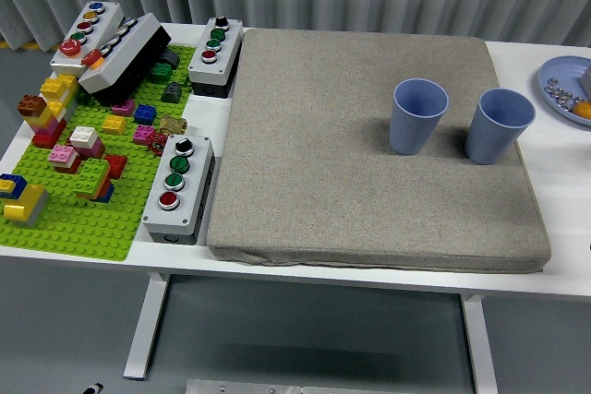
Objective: Pick cup pour cup place
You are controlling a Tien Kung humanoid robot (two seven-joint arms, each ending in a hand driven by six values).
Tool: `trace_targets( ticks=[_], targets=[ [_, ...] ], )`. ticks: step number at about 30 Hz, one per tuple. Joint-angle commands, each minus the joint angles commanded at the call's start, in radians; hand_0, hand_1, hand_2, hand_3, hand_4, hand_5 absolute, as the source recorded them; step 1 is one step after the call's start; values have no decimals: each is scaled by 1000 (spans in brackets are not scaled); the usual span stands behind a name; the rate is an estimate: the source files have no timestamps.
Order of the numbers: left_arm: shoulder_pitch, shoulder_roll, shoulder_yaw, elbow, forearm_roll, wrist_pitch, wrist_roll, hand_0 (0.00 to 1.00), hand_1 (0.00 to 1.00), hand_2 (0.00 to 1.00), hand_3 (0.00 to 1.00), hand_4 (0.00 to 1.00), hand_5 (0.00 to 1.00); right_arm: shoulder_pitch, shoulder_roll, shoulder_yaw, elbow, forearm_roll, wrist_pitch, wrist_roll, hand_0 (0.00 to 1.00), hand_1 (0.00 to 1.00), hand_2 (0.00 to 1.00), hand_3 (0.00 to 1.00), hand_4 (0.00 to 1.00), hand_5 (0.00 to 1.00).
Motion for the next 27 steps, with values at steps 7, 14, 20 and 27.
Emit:
trace_targets(
  ticks=[7,14,20,27],
  targets=[
    [3,-1,5,0,-2,-1,1,842,816,884,807,640,998,-37,17,-58,-33,19,-1,18,898,812,846,863,825,691],
    [5,-1,9,0,-3,-2,1,842,815,884,807,640,998,-56,27,-102,-78,32,4,36,896,814,855,870,820,683],
    [3,-2,11,0,-4,-2,1,843,815,884,807,640,998,-59,37,-112,-126,9,37,24,901,827,885,901,853,473],
    [2,-3,12,0,-5,-3,1,842,815,884,807,639,998,-52,39,-96,-162,-22,94,-6,916,876,997,998,880,212]
  ],
)
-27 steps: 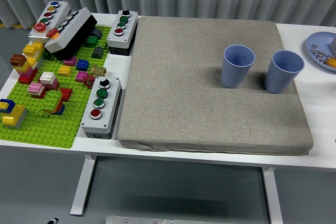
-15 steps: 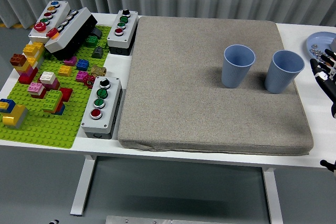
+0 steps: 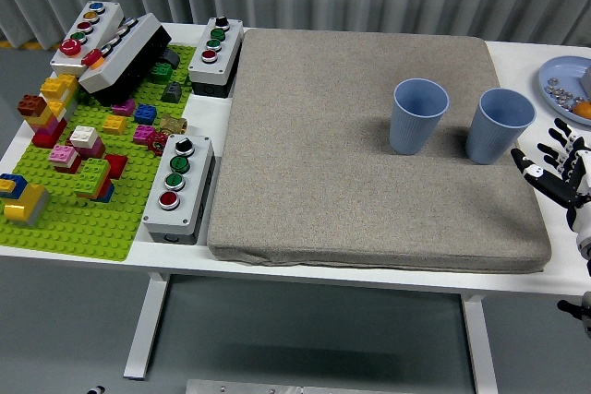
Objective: Pick cup pour cup place
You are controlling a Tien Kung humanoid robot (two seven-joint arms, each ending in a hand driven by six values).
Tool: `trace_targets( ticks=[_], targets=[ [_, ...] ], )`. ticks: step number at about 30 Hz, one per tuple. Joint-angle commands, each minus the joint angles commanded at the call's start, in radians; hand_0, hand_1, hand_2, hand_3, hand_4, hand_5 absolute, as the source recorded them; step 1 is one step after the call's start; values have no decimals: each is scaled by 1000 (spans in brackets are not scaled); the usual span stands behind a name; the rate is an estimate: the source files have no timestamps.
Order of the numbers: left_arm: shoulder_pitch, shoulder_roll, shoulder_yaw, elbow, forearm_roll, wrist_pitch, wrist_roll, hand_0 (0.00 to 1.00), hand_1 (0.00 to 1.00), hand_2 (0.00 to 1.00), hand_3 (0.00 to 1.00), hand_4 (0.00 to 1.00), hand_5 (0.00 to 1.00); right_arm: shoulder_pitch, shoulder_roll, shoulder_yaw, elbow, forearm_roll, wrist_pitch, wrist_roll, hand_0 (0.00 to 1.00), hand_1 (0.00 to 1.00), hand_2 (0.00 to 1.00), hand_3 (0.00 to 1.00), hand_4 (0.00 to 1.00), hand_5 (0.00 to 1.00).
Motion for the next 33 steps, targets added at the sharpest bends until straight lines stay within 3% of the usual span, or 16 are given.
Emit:
trace_targets(
  ticks=[9,33],
  targets=[
    [-2,0,2,0,-2,1,-2,842,811,884,807,639,998,11,5,7,-24,16,30,-2,922,885,998,998,876,176],
    [-2,-2,12,0,-9,2,-3,840,808,883,807,635,998,110,45,-7,-115,29,42,17,920,881,998,998,859,171]
  ],
)
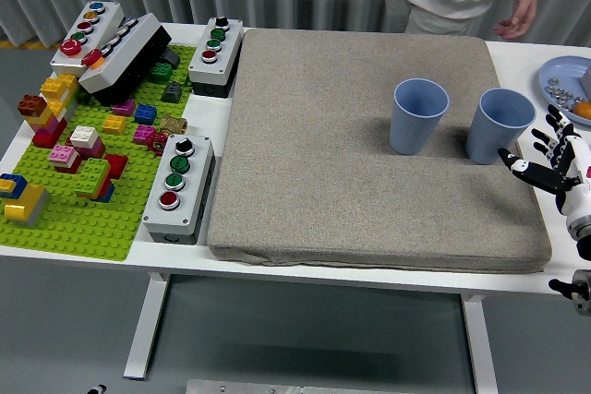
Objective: Pick cup pour cup place
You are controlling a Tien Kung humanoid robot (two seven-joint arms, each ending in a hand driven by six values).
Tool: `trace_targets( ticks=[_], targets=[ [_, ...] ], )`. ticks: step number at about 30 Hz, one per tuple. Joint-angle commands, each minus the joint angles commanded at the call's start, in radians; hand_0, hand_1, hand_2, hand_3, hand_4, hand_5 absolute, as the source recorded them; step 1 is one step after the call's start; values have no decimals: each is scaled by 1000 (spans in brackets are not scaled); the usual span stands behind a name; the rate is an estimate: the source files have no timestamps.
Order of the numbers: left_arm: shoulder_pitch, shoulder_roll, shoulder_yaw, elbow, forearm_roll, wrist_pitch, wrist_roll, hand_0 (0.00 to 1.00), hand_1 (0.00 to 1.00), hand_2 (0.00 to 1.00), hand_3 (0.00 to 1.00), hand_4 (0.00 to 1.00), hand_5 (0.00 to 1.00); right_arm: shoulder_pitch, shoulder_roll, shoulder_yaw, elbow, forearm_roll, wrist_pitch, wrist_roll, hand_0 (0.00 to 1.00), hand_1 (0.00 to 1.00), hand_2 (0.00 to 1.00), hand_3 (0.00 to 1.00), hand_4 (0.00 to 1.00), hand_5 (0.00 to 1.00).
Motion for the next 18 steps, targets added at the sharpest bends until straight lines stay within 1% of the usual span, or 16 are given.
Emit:
trace_targets(
  ticks=[5,18],
  targets=[
    [0,0,4,0,-2,0,0,839,808,882,807,635,998,35,14,-12,-27,2,2,3,924,880,997,998,858,177],
    [-1,0,10,0,-5,-1,1,839,807,881,806,635,998,76,29,-42,-72,16,13,9,926,879,994,998,857,183]
  ],
)
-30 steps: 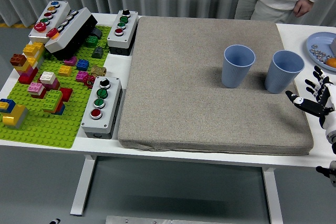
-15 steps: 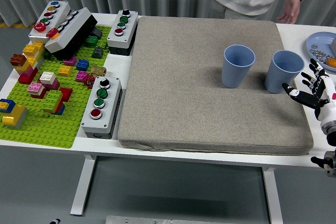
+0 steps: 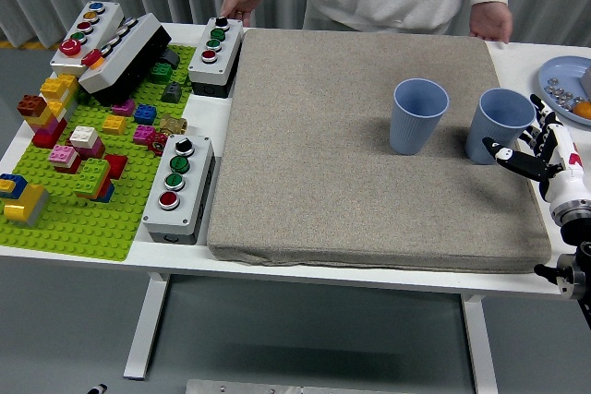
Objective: Pick cup pour cup place
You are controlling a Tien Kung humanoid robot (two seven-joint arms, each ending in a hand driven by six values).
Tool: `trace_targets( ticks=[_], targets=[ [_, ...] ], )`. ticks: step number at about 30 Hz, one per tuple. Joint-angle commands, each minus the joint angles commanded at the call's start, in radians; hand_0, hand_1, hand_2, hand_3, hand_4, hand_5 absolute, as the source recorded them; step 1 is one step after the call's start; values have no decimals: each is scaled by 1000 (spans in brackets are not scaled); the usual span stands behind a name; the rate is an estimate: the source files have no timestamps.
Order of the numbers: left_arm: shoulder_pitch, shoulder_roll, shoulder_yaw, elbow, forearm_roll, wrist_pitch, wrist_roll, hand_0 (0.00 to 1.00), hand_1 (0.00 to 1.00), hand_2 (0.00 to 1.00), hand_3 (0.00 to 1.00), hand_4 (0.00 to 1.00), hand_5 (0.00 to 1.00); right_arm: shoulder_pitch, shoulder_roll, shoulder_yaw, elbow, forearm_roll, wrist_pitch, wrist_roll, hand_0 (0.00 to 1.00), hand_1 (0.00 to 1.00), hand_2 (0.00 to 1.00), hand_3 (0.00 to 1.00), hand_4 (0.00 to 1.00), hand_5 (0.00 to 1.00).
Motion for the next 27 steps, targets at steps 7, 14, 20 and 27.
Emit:
trace_targets(
  ticks=[7,14,20,27],
  targets=[
    [3,0,4,0,-3,0,1,839,808,881,807,636,998,12,6,-9,-17,4,7,1,927,879,992,998,857,187],
    [1,0,6,0,-5,0,-1,839,808,882,807,635,998,28,8,-14,-35,7,12,2,928,879,991,996,855,193],
    [-3,0,7,0,-6,1,-2,839,807,882,807,636,998,44,10,-14,-47,7,16,1,928,878,990,993,854,192],
    [-3,0,9,0,-6,1,-2,839,808,883,807,637,998,53,16,-20,-54,10,17,2,928,876,981,988,854,194]
  ],
)
